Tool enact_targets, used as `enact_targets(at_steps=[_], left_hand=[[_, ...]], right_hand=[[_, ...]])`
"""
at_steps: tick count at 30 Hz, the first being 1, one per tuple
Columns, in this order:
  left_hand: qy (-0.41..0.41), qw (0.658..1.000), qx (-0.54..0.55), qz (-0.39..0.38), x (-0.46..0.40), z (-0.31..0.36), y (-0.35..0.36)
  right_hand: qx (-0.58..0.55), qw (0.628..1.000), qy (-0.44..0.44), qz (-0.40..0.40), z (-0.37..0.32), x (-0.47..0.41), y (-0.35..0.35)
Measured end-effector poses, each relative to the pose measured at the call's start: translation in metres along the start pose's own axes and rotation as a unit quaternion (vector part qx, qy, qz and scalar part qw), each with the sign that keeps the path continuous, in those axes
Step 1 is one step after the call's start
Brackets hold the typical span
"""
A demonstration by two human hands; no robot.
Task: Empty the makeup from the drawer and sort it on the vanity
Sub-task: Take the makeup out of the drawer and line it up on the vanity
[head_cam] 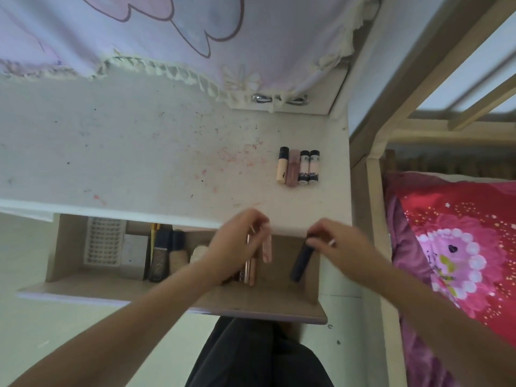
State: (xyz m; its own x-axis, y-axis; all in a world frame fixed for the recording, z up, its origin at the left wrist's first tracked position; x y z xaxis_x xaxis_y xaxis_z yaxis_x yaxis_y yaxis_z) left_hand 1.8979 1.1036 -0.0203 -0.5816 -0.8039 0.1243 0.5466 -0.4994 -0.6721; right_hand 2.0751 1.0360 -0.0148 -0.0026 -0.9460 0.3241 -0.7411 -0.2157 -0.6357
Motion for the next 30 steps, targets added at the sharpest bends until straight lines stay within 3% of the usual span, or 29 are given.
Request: enact_targets(at_steps=[3, 6, 13, 24, 27, 30], left_hand=[[-0.029, 0.997, 0.056, 0.054, -0.053, 0.015, -0.044], [-0.095, 0.992, 0.068, 0.047, -0.107, 0.006, -0.057], [-0.134, 0.990, 0.040, 0.009, -0.165, -0.006, -0.031], [-0.131, 0.990, 0.037, 0.045, -0.163, -0.007, -0.023], [-0.114, 0.991, 0.019, 0.069, -0.139, -0.004, -0.034], [-0.058, 0.991, 0.024, 0.116, -0.079, -0.002, -0.045]], right_hand=[[-0.078, 0.993, 0.029, 0.080, 0.003, -0.032, -0.068], [-0.079, 0.984, 0.067, 0.147, 0.020, -0.074, -0.114], [-0.036, 0.989, 0.088, 0.116, 0.051, -0.139, -0.107], [0.009, 0.986, 0.055, 0.155, 0.048, -0.144, -0.101], [0.009, 0.976, 0.059, 0.208, 0.037, -0.120, -0.105], [-0.030, 0.964, -0.014, 0.264, 0.006, -0.069, -0.091]])
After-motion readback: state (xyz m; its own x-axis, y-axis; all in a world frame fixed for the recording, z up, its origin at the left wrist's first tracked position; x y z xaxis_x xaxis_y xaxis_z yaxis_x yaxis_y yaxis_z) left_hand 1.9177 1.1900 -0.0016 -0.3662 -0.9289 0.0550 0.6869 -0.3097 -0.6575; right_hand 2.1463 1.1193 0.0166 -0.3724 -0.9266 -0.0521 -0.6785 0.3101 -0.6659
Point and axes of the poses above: each hand's wrist, its own x-axis away from the middle knuckle, its own y-axis out of the palm, z = x × y, the point moved 7 cm from there along -x, towards the middle knuckle, and after that the axes turned 1 degree about -x, right-handed, at the moved point
